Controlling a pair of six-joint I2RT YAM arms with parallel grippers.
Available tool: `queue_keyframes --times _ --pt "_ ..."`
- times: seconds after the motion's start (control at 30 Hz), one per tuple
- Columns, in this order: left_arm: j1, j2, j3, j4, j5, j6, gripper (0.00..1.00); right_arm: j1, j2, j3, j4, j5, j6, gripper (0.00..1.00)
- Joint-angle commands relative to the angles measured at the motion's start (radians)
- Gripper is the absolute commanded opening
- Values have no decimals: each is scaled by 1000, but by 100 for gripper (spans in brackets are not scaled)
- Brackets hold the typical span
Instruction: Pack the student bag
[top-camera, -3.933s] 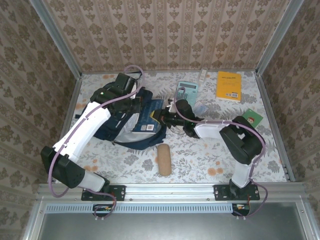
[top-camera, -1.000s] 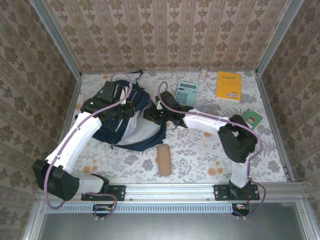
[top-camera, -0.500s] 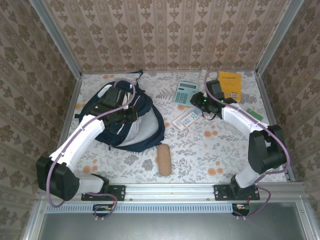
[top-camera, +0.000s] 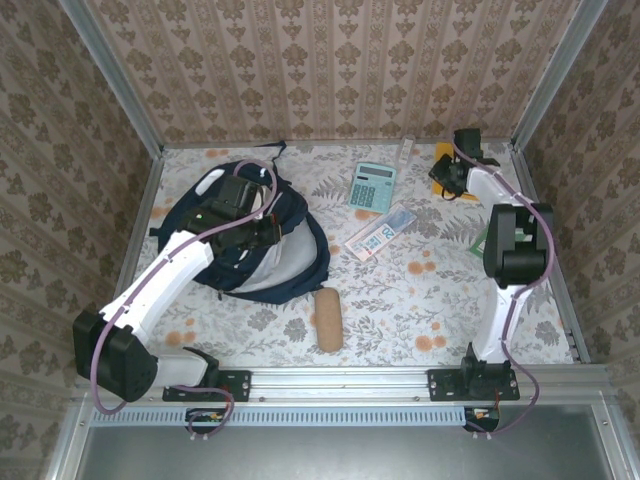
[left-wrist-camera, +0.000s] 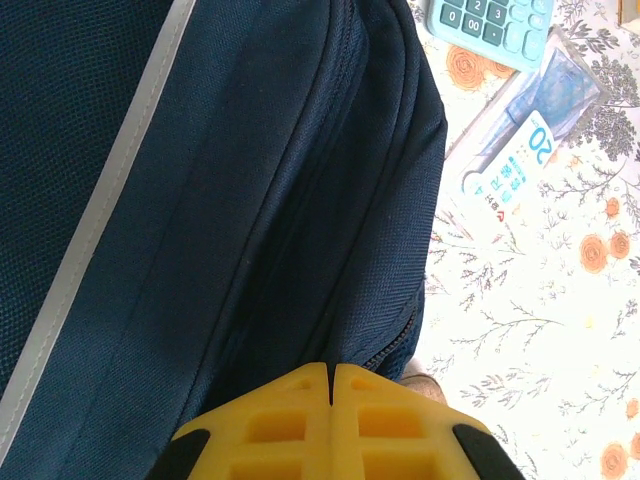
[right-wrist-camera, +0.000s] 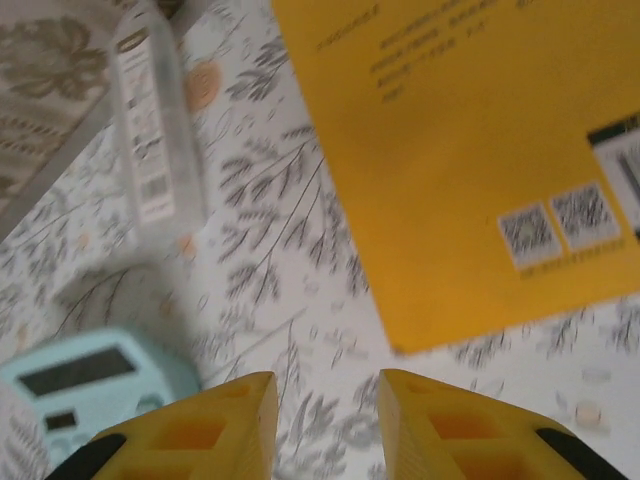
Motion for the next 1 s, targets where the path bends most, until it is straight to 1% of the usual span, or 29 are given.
queue_keyframes --times 0.0,0.13,0.23,0.3,0.4,0.5,0.67,0.8,0.83,0.87,0.9,0.97 --pt "-7 -15 0 29 -24 -24 3 -24 129 183 -157 8 -26 33" --pt "-12 -14 -2 26 -29 -30 1 -43 267 355 -270 5 -28 33" --pt "-15 -14 -1 23 -30 -33 1 -59 351 452 -353 -25 -5 33" --pt "-16 -14 -3 23 -31 -32 3 -62 378 477 -385 -37 1 32" --pt "-15 -14 -2 22 -33 -26 3 -57 372 441 -405 -62 5 33" --pt "-13 -9 0 22 -32 -11 2 -45 315 325 -386 -86 24 33" --pt "-9 15 3 30 -11 6 2 -17 150 20 -256 -134 84 34" --pt "-6 38 8 46 15 17 2 23 39 -178 -193 -158 113 34" --pt "-6 44 10 47 21 20 1 39 10 -227 -180 -156 120 34" --pt "-3 49 12 48 26 23 2 59 -25 -265 -190 -114 124 34" --pt "-3 54 15 48 30 28 2 73 -56 -296 -195 -102 115 34" --pt "0 59 18 52 39 36 2 102 -124 -374 -180 -109 121 33"
